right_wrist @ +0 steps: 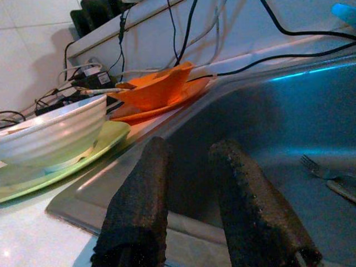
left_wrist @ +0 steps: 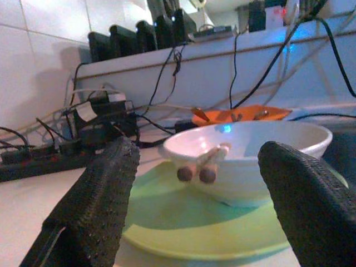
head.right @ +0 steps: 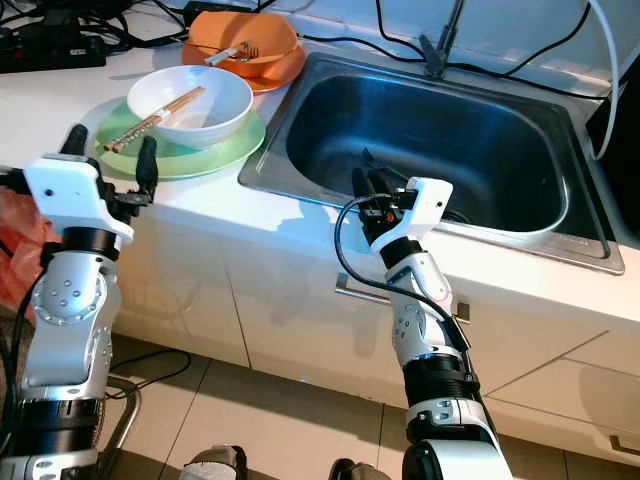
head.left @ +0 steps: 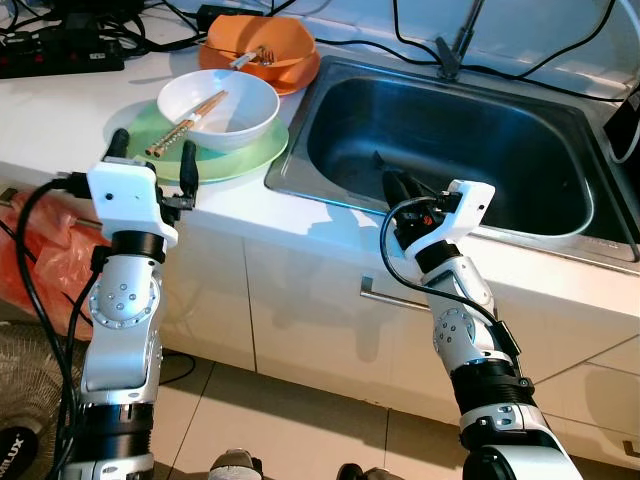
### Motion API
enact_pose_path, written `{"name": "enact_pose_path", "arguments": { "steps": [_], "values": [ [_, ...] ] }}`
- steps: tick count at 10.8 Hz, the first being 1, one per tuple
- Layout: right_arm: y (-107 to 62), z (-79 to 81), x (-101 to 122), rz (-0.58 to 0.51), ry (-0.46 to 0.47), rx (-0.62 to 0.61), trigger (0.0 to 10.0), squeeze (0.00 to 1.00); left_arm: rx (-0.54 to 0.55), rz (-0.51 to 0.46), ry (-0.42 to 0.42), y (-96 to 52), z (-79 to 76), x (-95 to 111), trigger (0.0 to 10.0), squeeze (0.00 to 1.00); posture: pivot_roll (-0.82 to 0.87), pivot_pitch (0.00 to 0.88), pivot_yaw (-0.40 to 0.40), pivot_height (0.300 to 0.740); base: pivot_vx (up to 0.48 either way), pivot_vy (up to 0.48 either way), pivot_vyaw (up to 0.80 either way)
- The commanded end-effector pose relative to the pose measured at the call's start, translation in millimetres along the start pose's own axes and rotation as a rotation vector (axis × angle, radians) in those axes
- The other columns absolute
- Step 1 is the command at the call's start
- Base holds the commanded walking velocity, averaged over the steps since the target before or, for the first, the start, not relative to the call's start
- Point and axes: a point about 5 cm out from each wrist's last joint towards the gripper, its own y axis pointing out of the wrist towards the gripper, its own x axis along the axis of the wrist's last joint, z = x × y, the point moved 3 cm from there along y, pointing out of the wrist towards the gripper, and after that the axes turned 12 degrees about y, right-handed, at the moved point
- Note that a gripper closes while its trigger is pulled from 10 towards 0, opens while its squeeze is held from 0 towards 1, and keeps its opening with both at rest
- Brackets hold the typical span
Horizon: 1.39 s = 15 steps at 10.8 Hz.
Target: Kitchen organization
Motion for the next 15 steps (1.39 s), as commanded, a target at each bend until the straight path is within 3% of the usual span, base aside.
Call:
{"name": "enact_pose_path", "arguments": {
  "steps": [1, 5, 7, 8, 15],
  "values": [
    [-6.2, -9.3, -5.5, 0.019, 0.008, -0.044, 10.0, 0.0, -0.01, -0.024, -0.003, 4.2, -2.3, 4.2, 10.0, 0.0, 0.24, 0.115, -0.079, 0.74, 0.0, 0.0, 0.0],
    [-6.3, -9.8, -5.2, 0.015, 0.008, -0.048, 10.0, 0.0, -0.019, -0.037, -0.011, 16.3, -6.1, 3.4, 10.0, 0.0, 0.24, 0.1, -0.074, 0.74, 0.0, 0.0, 0.0],
    [-6.7, -10.8, -4.3, 0.012, 0.009, -0.051, 10.0, 0.0, -0.017, -0.04, -0.021, 20.0, -7.3, 3.6, 2.1, 0.0, 0.24, 0.098, -0.075, 0.74, 0.0, 0.0, 0.0],
    [-6.6, -10.9, -4.3, 0.014, 0.007, -0.051, 10.0, 0.0, -0.018, -0.04, -0.024, 20.5, -7.9, 3.3, 0.0, 0.0, 0.24, 0.101, -0.074, 0.74, 0.0, 0.0, 0.0],
    [-7.2, -11.5, -4.9, 0.021, 0.007, -0.055, 10.0, 0.0, -0.027, -0.015, -0.038, 19.4, -13.1, -2.2, 0.0, 0.0, 0.23, 0.12, -0.077, 0.74, 0.0, 0.0, 0.0]
  ]
}}
